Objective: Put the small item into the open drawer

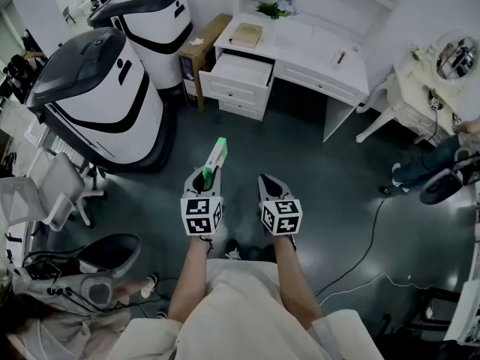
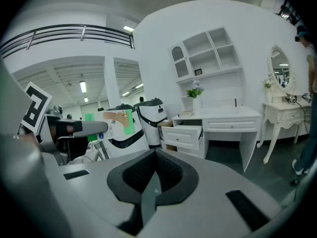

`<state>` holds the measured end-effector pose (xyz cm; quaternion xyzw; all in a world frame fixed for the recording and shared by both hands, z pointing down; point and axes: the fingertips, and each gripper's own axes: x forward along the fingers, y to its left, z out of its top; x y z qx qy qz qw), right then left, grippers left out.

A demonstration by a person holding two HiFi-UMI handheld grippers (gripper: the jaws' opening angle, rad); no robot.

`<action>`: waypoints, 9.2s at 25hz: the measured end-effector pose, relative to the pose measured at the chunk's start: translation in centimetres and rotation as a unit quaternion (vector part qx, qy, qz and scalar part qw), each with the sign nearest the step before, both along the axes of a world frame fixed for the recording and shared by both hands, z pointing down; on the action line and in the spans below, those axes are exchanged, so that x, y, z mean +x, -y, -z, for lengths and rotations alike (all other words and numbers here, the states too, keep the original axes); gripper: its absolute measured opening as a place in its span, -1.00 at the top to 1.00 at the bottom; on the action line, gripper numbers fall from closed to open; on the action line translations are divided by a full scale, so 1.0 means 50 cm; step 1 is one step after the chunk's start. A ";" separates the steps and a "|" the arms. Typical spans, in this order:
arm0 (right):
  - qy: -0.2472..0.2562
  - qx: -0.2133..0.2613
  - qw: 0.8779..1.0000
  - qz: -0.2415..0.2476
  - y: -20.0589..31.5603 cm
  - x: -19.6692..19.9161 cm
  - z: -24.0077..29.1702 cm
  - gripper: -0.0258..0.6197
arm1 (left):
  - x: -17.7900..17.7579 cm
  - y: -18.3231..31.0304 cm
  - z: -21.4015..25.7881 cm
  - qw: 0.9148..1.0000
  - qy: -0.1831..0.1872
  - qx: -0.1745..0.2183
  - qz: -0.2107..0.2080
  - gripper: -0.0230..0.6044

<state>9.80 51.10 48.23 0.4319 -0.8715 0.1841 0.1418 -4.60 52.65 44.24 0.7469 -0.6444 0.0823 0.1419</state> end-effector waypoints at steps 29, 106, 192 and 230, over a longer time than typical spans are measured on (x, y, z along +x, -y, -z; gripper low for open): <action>0.072 0.016 0.997 0.021 0.264 -0.141 -0.003 0.84 | -0.123 0.229 -0.036 1.000 -0.003 -0.012 0.010 0.61; 0.051 -0.103 0.984 -0.140 1.390 -0.155 -0.205 0.84 | -0.172 1.497 -0.437 0.866 0.014 -0.266 -0.423 0.61; 0.028 -0.203 0.960 -0.191 1.325 -0.242 -0.386 0.84 | -0.078 1.526 -0.864 0.791 -0.111 -0.522 -0.298 0.21; 0.026 -0.164 0.984 -0.068 1.257 -0.206 -0.273 0.84 | -0.160 1.374 -0.335 0.935 -0.149 -0.264 -0.183 0.12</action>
